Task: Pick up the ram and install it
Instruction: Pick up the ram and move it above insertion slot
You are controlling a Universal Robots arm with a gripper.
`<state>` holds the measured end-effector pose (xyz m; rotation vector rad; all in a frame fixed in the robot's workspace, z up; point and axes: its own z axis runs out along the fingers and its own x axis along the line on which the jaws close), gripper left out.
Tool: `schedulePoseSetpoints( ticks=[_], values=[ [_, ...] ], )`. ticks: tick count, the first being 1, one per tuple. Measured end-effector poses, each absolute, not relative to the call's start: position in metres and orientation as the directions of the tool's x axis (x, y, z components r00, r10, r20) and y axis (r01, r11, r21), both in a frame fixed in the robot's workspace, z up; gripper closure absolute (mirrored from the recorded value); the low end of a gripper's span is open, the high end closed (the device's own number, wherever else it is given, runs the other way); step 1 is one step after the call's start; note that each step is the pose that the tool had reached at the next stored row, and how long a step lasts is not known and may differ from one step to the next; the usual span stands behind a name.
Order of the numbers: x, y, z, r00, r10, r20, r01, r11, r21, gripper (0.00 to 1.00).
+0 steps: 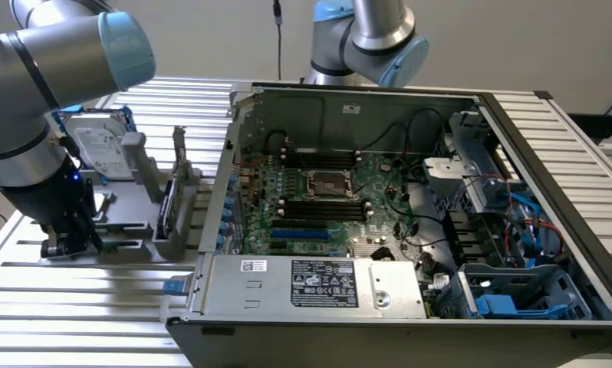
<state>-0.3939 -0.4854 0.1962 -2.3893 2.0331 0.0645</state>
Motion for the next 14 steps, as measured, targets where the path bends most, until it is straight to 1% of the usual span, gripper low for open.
schedulePoseSetpoints(
  ticks=[7, 14],
  values=[
    [-0.3938, -0.4865, 0.1962, 0.151, -0.988, -0.037, -0.988, -0.151, 0.023, 0.85],
    [-0.3936, -0.4866, 0.196, 0.099, -0.994, -0.037, -0.995, -0.1, 0.023, 0.85]
  ],
)
